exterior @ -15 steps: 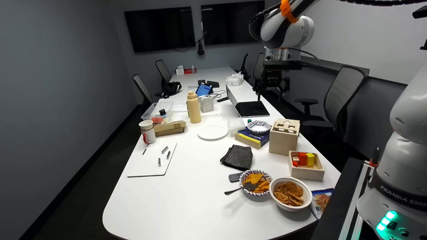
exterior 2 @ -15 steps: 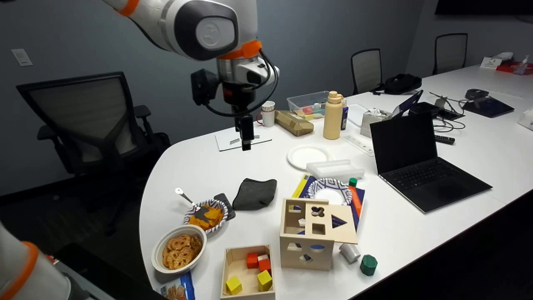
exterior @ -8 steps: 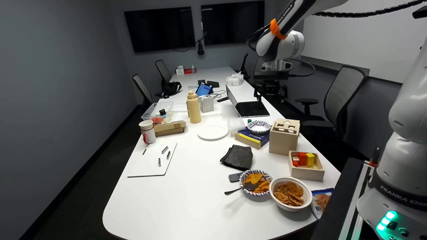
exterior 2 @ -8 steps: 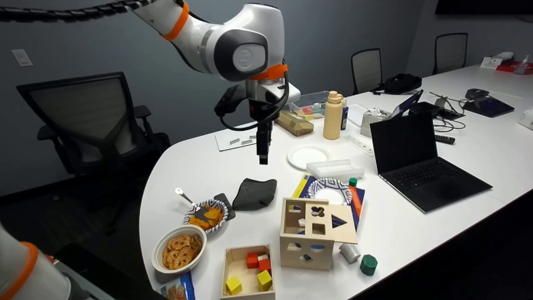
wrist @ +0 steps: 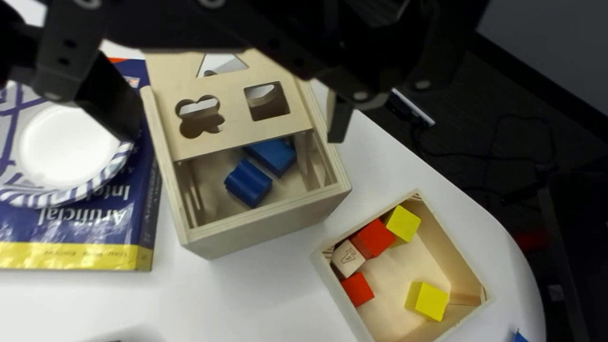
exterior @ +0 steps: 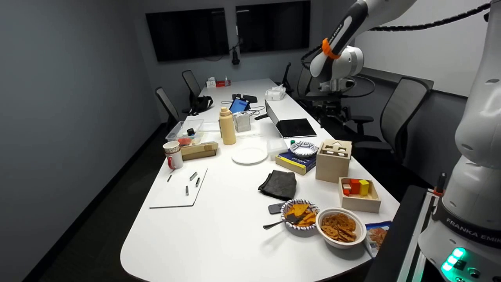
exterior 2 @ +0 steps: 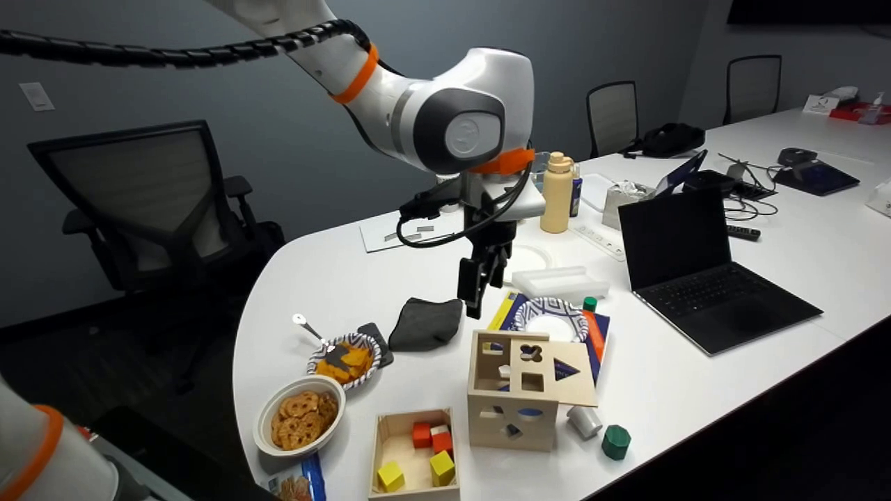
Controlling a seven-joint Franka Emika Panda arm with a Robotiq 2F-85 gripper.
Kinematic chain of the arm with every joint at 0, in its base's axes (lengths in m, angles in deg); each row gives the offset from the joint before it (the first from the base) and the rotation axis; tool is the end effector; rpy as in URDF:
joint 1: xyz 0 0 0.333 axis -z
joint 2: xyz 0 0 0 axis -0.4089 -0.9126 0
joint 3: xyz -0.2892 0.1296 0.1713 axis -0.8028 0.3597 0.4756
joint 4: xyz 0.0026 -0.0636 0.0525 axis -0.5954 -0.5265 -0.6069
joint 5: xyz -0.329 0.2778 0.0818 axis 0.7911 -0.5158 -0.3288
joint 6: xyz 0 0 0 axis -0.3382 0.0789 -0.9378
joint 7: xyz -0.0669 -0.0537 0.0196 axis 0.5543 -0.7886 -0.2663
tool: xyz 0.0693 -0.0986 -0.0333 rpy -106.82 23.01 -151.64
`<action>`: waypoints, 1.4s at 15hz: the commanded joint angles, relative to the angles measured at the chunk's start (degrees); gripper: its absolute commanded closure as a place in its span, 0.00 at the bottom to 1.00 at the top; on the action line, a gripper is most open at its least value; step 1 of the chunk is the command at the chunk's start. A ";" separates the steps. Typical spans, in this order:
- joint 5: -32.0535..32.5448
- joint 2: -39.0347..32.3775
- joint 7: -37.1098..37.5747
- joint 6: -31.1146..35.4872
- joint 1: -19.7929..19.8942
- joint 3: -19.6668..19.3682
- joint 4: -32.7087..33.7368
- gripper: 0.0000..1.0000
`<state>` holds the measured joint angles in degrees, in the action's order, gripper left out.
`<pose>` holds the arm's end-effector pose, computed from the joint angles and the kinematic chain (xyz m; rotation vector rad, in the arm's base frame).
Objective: Slide the lid on top of the wooden toy box closed.
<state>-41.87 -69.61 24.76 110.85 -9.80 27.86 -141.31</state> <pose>0.4864 -0.2831 0.2904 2.1449 -2.1890 -0.0988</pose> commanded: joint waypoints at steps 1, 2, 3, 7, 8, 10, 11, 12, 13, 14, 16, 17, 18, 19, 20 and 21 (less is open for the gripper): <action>0.47 -6.05 4.89 -0.83 0.10 -2.15 4.53 0.00; 0.21 -7.68 5.44 -0.46 0.10 -2.67 5.47 0.00; 0.03 -8.91 5.95 -0.55 0.00 -3.08 6.15 0.00; -0.95 -14.14 7.42 -0.87 0.10 -4.18 9.41 0.00; -1.25 -15.40 7.66 -0.82 0.17 -4.33 10.18 0.00; -2.00 -17.34 7.70 -1.11 0.23 -4.34 11.45 0.00; -2.37 -18.20 7.61 -1.21 0.27 -4.35 12.09 0.00; -2.58 -18.96 7.64 -1.24 0.25 -4.39 12.49 0.00; -2.98 -19.64 7.55 -1.22 0.27 -4.30 12.91 0.00; -3.31 -20.26 7.47 -1.20 0.28 -4.25 13.24 0.00; -3.87 -21.47 7.47 -1.12 0.27 -4.28 13.89 0.00; -4.13 -21.89 7.44 -1.12 0.24 -4.25 14.09 0.00; -4.33 -22.36 7.44 -1.14 0.25 -4.28 14.34 0.00; -4.60 -22.85 7.32 -1.10 0.33 -4.25 14.61 0.00; -4.80 -23.18 7.33 -1.13 0.31 -4.24 14.71 0.00; -4.99 -23.66 7.28 -1.08 0.31 -4.19 14.96 0.00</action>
<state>-45.50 -91.53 31.62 110.86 -9.54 23.78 -128.39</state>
